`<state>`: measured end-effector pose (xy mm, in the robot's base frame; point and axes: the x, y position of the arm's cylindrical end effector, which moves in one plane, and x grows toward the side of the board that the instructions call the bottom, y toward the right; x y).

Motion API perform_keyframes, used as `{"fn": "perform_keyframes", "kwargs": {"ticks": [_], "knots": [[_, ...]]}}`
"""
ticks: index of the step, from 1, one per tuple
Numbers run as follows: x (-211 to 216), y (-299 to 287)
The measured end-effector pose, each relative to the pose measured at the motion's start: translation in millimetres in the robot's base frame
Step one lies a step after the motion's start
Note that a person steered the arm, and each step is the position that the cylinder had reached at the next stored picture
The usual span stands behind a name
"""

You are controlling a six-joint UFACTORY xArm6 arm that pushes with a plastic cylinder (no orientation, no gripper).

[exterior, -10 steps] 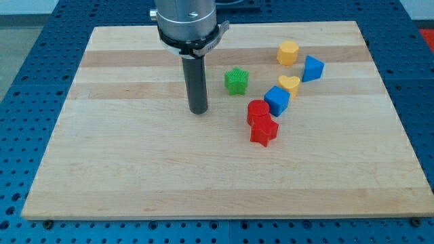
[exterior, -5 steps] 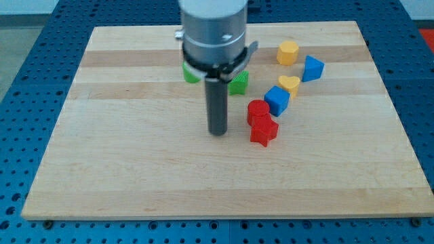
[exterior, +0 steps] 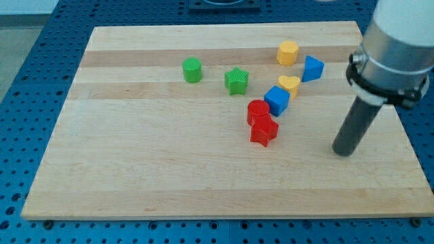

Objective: Move the green star closer to the red star

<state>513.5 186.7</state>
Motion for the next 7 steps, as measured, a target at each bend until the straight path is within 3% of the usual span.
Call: {"fn": "perform_keyframes", "kwargs": {"ticks": [2, 5, 7], "knots": [[-21.3, -1.7], [-19.5, -136.5], [-19.1, -152.4]]}}
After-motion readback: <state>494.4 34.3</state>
